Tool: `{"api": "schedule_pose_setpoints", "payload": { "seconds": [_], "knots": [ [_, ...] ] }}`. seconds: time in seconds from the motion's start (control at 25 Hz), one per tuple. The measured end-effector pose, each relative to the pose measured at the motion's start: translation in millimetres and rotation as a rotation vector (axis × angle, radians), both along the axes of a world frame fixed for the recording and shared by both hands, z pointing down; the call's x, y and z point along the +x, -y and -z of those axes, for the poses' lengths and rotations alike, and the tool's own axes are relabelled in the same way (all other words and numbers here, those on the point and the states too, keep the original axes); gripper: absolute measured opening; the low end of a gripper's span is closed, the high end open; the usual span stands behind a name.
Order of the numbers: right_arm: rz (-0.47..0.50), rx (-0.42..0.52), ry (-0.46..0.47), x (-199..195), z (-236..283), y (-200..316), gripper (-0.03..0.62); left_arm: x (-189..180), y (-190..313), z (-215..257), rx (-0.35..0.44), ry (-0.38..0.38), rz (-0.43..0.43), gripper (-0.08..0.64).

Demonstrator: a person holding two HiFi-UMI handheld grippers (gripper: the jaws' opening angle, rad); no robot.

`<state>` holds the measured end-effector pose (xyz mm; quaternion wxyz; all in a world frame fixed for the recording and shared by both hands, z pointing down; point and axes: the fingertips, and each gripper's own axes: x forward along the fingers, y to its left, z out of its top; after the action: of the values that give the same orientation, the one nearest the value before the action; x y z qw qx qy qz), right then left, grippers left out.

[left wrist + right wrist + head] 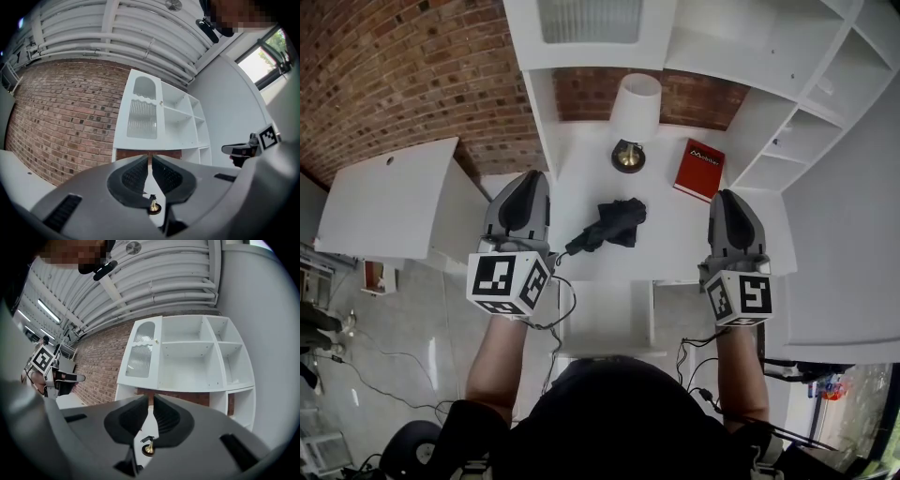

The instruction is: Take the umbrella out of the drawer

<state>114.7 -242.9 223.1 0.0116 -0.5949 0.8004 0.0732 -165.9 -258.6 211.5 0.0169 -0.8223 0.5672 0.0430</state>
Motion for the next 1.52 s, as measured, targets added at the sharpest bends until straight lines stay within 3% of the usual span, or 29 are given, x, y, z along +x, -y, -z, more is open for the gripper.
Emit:
{"api": "schedule_pose_setpoints", "payload": {
  "seconds": [1.52],
  "knots": [
    [-0.018,-0.025,-0.019,-2.7,-9.4,-7.9,0.012,2.9,-3.4,-23.7,-0.021,0.02,0.005,0.028]
  ]
}}
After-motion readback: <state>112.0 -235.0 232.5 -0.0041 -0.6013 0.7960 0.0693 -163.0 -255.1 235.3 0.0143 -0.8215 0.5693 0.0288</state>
